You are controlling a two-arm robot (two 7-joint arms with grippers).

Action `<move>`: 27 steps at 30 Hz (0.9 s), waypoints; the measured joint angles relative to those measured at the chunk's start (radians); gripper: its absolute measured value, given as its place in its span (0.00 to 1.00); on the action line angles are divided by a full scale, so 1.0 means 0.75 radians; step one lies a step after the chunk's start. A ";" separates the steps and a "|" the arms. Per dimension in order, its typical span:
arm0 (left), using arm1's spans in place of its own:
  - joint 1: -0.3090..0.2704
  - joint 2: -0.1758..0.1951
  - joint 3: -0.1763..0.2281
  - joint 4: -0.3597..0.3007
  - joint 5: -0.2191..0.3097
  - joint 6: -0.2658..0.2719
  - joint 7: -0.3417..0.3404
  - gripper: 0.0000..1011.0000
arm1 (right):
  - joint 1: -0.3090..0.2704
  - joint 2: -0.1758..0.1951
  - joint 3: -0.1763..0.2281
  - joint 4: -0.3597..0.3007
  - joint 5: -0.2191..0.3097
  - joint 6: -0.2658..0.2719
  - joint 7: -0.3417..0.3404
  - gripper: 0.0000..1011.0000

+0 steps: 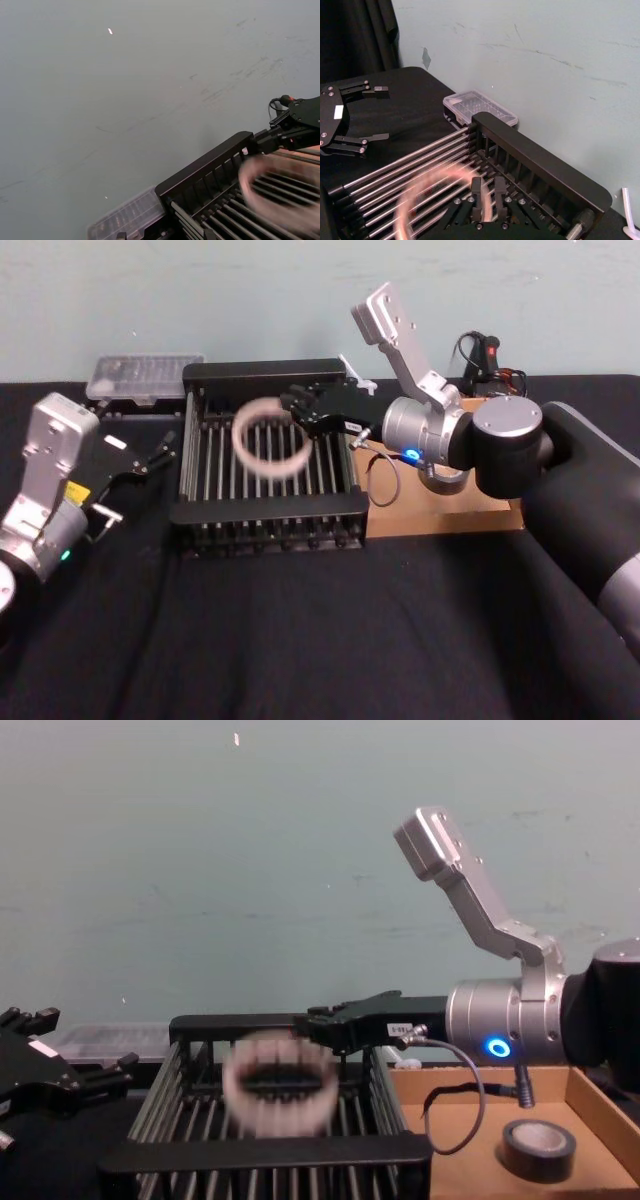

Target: Pick up the white tape and place it into the black box , Pick up the silver tape and place it into the brown box.

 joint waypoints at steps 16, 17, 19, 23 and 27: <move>0.000 0.000 0.000 0.000 0.000 0.000 0.000 0.99 | -0.003 0.003 0.001 -0.007 0.004 0.004 -0.002 0.65; 0.000 0.000 0.000 0.000 0.000 0.000 0.000 0.99 | -0.003 0.003 0.001 -0.007 0.004 0.004 -0.002 0.70; 0.000 0.000 0.000 0.000 0.000 0.000 0.000 0.99 | -0.005 0.004 0.002 -0.009 0.005 0.005 -0.002 0.74; 0.000 0.000 0.000 0.000 0.000 0.000 0.000 0.99 | -0.051 0.021 0.028 -0.061 0.018 0.021 -0.010 0.85; 0.000 0.000 0.000 0.000 0.000 0.000 0.000 0.99 | -0.102 0.046 0.049 -0.142 0.027 0.041 -0.026 0.97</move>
